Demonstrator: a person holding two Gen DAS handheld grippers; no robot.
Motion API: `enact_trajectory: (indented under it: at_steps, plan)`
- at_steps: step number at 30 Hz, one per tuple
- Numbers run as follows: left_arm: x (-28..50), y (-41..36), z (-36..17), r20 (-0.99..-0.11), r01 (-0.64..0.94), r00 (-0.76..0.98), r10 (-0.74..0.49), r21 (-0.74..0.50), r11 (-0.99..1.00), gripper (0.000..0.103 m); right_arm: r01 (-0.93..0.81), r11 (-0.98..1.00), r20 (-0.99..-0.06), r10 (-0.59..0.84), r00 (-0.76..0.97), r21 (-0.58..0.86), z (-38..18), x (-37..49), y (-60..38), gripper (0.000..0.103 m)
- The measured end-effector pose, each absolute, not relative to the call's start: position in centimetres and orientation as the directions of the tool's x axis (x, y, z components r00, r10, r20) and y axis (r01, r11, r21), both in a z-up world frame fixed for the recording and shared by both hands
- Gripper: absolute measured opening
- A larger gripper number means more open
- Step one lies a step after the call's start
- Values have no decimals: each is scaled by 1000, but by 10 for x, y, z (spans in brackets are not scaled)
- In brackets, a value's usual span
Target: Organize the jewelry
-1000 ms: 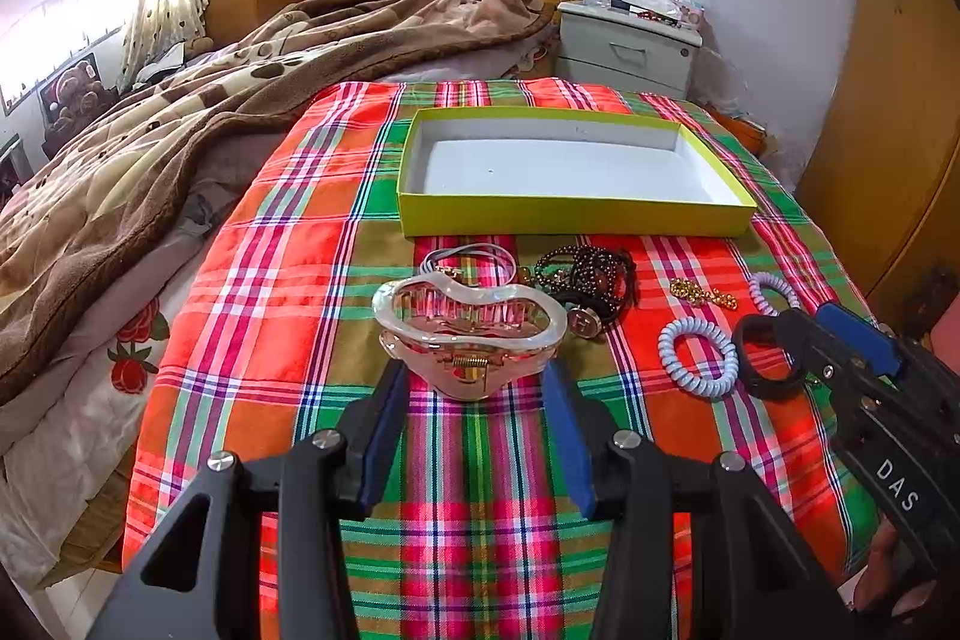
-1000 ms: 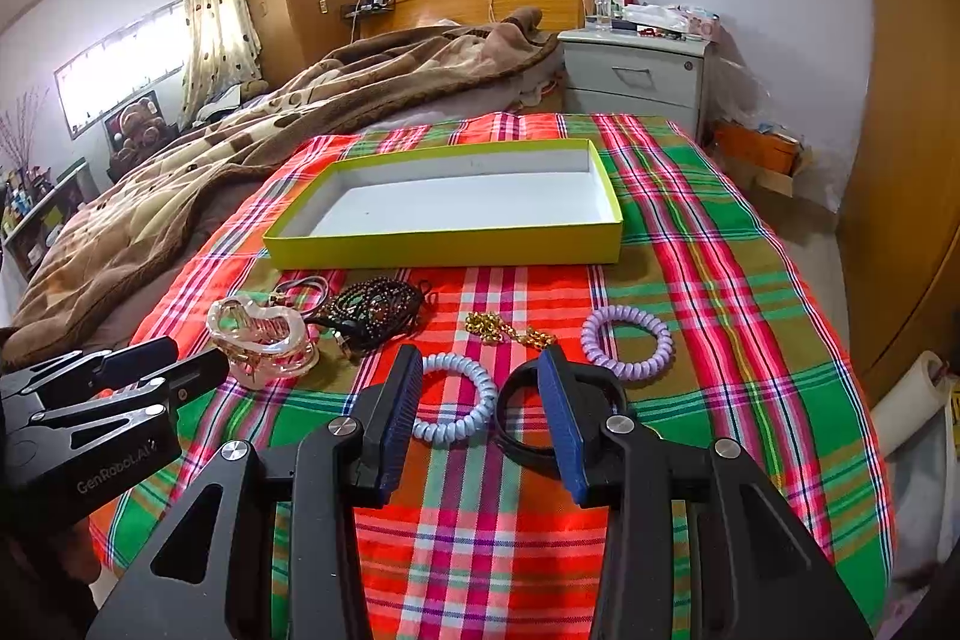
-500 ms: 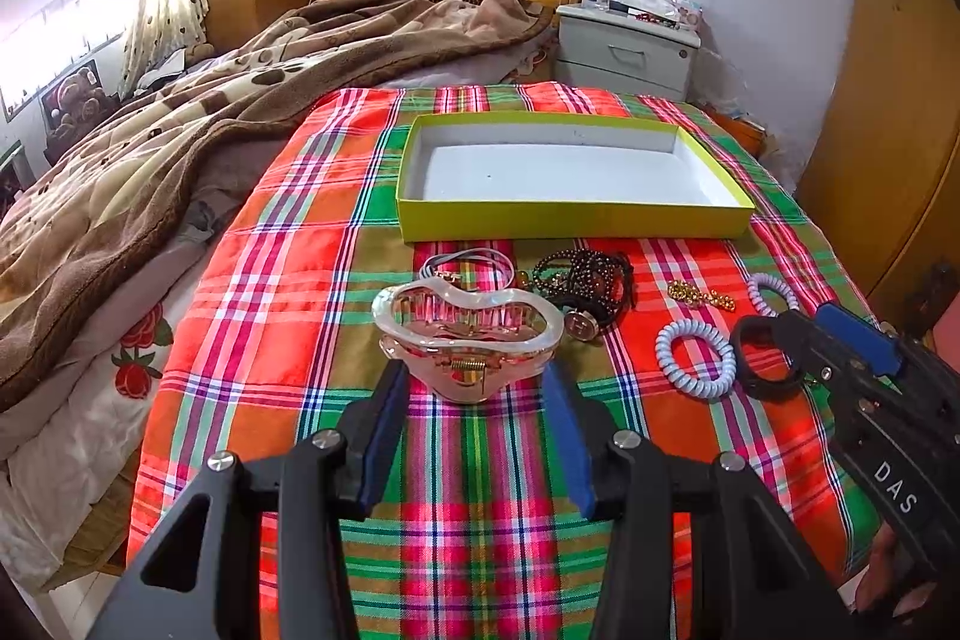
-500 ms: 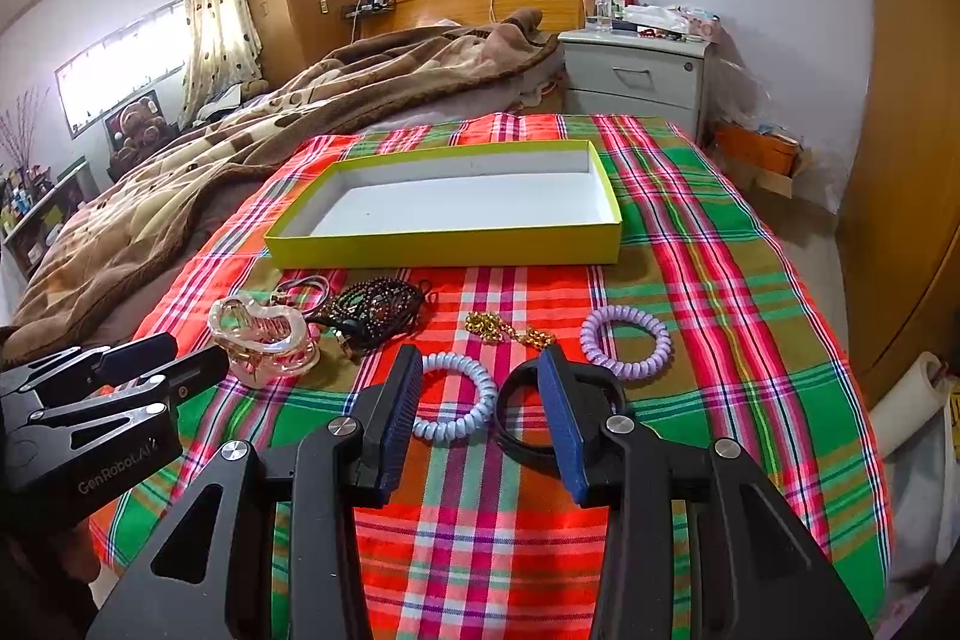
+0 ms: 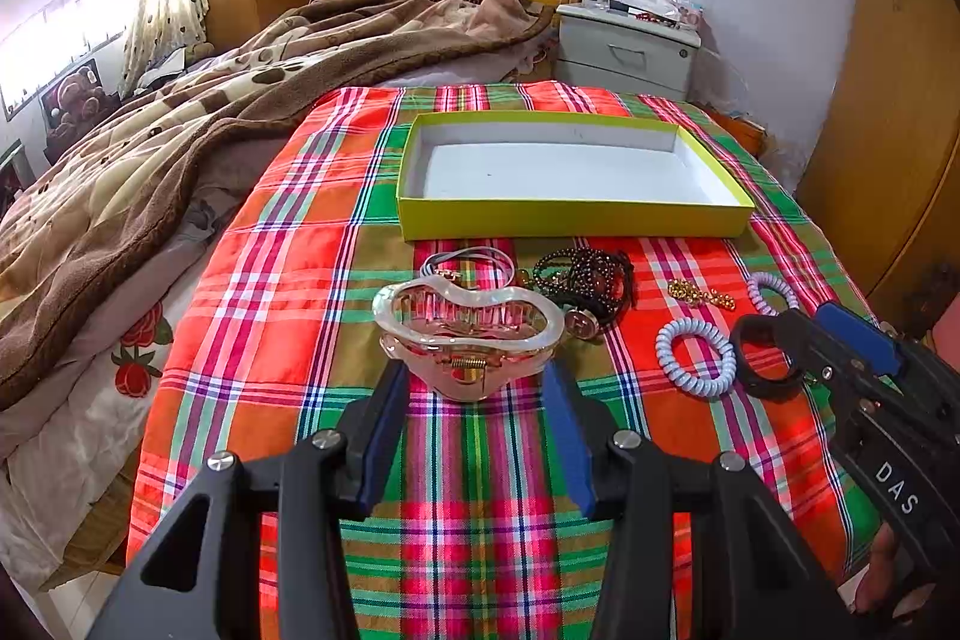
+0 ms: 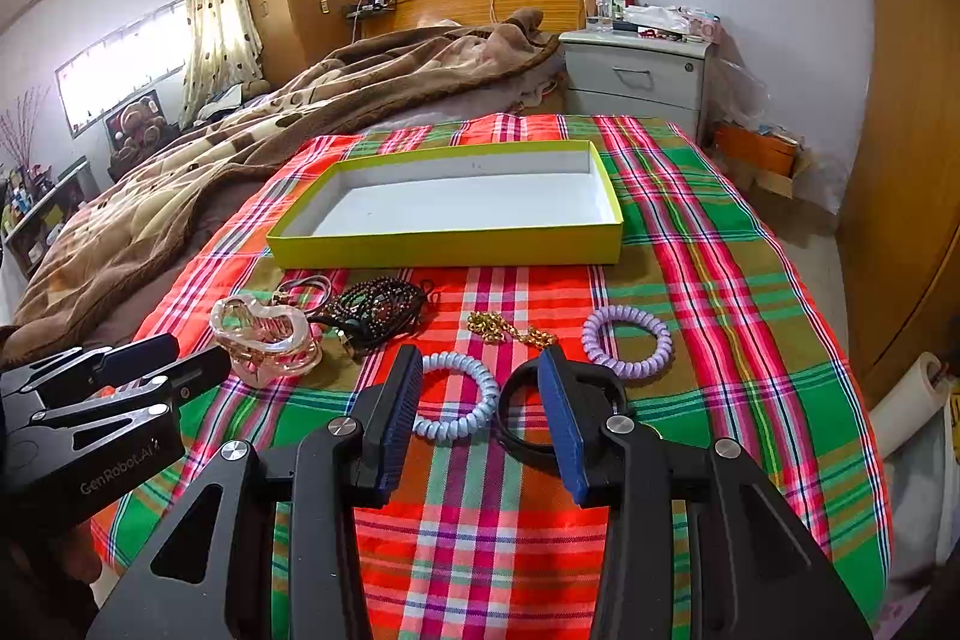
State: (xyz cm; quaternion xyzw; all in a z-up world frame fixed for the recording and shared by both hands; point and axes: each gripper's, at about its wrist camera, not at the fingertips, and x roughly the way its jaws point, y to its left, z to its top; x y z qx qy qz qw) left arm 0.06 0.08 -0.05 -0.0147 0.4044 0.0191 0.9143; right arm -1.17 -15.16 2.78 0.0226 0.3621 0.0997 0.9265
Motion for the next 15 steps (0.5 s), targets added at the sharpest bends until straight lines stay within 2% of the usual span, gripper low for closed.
enact_trajectory:
  at_steps: [15]
  plan:
    - [1,1,-3,-741,-48,672,24,-11,999,48,-168,979,-667,201,717,115,27,-12,-151,41]
